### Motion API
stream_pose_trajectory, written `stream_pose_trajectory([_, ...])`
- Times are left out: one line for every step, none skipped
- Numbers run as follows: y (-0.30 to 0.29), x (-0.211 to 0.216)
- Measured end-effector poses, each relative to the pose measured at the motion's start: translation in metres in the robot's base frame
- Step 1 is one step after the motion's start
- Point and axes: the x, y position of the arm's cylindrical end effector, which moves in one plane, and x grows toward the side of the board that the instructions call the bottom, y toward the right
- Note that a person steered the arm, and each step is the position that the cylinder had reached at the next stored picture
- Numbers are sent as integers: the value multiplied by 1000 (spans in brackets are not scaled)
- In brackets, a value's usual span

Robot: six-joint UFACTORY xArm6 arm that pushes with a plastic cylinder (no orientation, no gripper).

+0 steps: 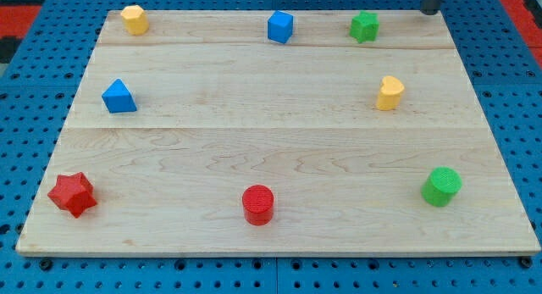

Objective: Push the blue cube right to the blue triangle

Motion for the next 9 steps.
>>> stream_pose_trajectory([-47,1])
stream_pose_trajectory([-73,-1])
stream_pose_trajectory([-92,0])
stream_pose_trajectory([-127,0])
stream_pose_trajectory([-184,1])
stream_pose_trajectory([-191,1])
stream_pose_trajectory([-193,4])
stream_pose_trajectory([-239,25])
stream_pose_trajectory([-252,43])
